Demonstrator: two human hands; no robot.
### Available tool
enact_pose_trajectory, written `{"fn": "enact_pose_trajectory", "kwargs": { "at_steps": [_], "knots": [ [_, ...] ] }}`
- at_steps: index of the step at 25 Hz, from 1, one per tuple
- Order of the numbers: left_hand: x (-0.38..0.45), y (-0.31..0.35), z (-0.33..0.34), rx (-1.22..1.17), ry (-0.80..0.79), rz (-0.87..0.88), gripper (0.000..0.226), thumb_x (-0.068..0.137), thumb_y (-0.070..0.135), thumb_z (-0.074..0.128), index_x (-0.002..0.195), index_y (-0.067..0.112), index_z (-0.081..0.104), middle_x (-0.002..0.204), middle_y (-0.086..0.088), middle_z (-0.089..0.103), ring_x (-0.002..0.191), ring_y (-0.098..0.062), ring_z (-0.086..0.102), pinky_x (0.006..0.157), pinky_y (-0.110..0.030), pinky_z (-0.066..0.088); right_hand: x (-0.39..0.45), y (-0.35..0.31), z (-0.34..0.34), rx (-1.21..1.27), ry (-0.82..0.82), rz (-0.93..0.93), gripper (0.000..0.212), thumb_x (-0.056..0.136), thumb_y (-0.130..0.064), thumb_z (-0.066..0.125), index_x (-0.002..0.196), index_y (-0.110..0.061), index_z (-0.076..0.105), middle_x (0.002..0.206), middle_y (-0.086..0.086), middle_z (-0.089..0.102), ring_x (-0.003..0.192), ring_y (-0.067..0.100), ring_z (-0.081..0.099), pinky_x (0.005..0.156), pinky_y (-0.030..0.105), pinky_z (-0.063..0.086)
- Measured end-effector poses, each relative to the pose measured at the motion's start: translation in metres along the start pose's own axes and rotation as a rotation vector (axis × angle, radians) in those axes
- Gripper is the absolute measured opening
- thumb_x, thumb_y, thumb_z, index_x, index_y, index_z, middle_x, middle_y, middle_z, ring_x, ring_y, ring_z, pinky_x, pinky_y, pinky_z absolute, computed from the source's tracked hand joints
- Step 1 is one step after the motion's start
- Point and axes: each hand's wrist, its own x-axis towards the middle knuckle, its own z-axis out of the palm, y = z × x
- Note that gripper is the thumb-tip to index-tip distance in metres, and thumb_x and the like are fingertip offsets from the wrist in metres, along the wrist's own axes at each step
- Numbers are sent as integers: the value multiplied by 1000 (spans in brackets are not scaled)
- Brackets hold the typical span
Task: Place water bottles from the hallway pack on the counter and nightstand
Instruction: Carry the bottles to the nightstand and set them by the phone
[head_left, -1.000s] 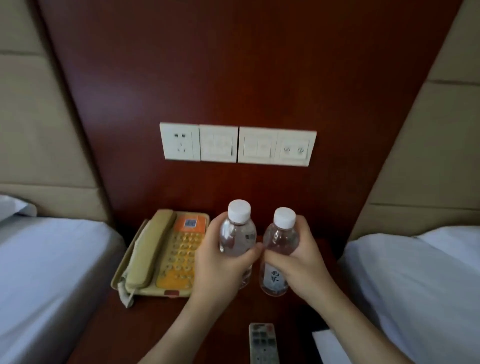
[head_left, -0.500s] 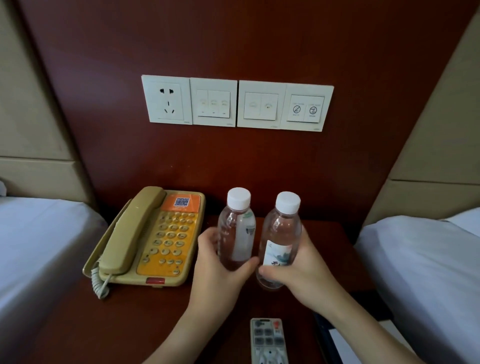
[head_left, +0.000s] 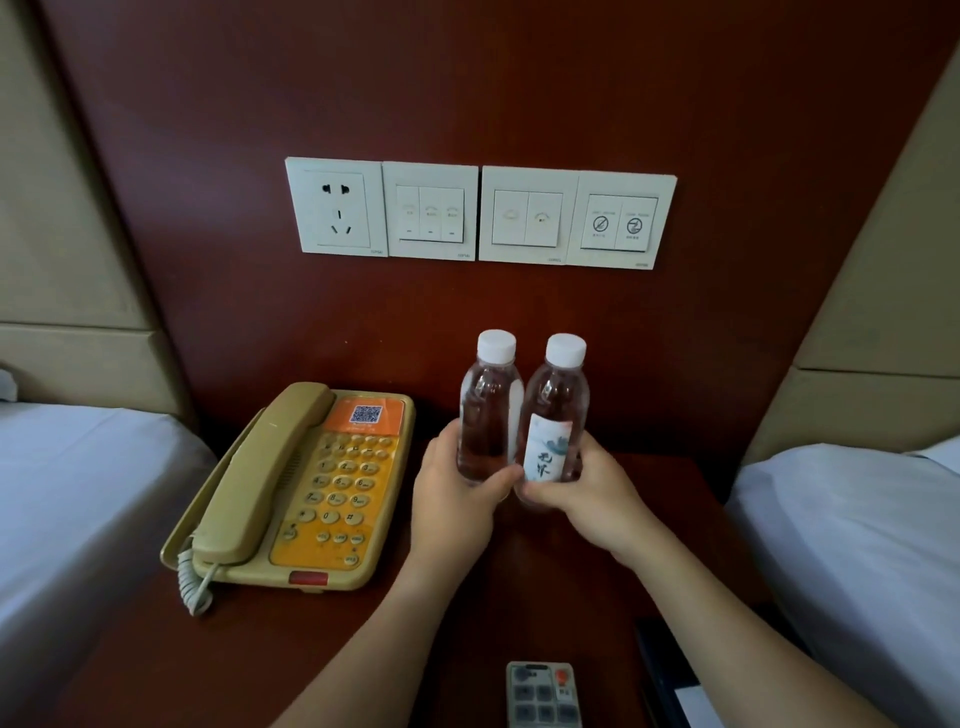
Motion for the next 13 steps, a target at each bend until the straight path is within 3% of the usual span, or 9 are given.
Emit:
{"fn": "enact_pose_trajectory", "kwargs": {
  "at_steps": [4,8,13],
  "knots": [
    [15,-3,11,-77,19,-33,59,76,20,82,122,34,47,108,14,68,94,4,67,83,-27,58,19,7,3,77,16,12,55,72,-10,86,115,-29,58,108,-8,72,93,3,68,63,10,51],
    [19,-3,16,22,100,-31,60,70,40,84,113,31,44,111,13,55,101,-4,60,84,-30,56,22,11,1,93,8,18,53,73,-13,86,114,-31,59,105,-10,73,91,2,70,66,12,52],
    [22,-6,14,5,27,-33,54,79,34,80,119,32,44,112,14,63,90,15,62,74,-14,51,28,17,1,74,30,14,49,69,-19,88,107,-37,62,105,-11,74,96,7,71,84,26,55]
  ]
}}
